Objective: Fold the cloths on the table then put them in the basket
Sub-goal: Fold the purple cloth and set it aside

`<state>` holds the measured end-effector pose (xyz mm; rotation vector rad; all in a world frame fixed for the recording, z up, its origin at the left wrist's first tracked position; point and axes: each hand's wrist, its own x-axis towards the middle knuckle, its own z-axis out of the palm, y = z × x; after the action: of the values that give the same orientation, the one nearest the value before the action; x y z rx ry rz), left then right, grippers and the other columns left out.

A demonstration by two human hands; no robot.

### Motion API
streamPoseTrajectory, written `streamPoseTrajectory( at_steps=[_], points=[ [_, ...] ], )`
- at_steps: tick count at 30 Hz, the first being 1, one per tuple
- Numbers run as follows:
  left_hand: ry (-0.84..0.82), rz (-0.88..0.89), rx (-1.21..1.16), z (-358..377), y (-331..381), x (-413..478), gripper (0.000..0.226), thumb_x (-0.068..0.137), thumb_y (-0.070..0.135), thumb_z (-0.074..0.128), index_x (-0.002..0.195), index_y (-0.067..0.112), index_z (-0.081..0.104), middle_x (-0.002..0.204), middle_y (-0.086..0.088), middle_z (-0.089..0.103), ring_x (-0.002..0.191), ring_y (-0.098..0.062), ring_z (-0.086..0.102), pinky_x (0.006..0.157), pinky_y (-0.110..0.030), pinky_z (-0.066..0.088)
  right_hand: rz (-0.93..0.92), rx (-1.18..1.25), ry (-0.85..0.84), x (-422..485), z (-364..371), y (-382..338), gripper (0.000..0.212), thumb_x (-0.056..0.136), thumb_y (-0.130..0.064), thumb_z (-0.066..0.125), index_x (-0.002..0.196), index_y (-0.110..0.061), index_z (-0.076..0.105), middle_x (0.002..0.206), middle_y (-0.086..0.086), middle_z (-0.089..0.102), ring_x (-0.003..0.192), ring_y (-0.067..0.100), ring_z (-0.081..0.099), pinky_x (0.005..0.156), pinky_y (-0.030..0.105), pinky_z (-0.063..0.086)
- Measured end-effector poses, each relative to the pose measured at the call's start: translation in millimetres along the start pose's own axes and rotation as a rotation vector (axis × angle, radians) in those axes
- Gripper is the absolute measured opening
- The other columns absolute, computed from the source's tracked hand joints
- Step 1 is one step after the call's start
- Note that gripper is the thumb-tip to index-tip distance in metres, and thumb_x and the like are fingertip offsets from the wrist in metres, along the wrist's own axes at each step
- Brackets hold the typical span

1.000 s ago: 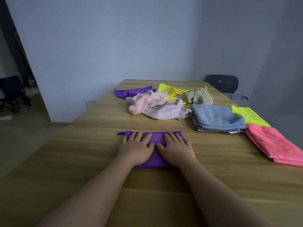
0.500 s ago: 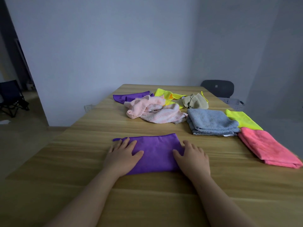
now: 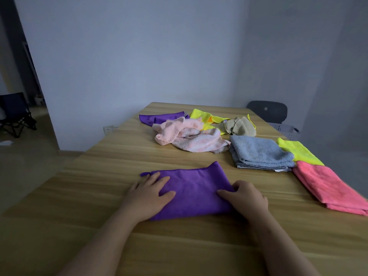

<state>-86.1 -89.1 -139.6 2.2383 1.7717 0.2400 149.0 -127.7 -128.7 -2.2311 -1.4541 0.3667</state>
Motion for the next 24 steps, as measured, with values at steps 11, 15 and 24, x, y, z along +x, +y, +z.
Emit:
streamPoseTrajectory(
  at_steps=[11,15,24],
  points=[
    [0.201,0.005,-0.06,9,17,6,0.056,0.093,0.057,0.03,0.144,0.036,0.025,0.156,0.013,0.014,0.144,-0.009,0.005,0.116,-0.043,0.009,0.102,0.626,0.163,2,-4,-2,0.03,0.079,-0.022,0.069,0.104,-0.019,0.053,0.082,0.0,0.059,0.075,0.019,0.054,0.061,0.029,0.04],
    [0.222,0.063,-0.21,-3,7,2,0.049,0.093,0.05,0.038,0.139,0.033,0.037,0.152,0.016,0.026,0.143,-0.006,0.011,0.116,-0.037,0.016,0.273,1.357,0.031,-4,-3,-10,0.032,0.077,-0.001,0.068,0.106,-0.009,0.057,0.087,0.013,0.061,0.068,0.023,0.055,0.058,0.035,0.048],
    [0.022,0.041,0.068,12,8,7,0.067,0.09,0.066,0.021,0.148,0.036,0.009,0.158,0.014,0.0,0.145,-0.011,-0.003,0.116,-0.046,0.0,0.387,1.59,-0.079,-12,14,-32,0.012,0.084,0.003,0.06,0.084,-0.009,0.059,0.082,0.01,0.066,0.073,0.02,0.061,0.075,0.036,0.05]
  ],
)
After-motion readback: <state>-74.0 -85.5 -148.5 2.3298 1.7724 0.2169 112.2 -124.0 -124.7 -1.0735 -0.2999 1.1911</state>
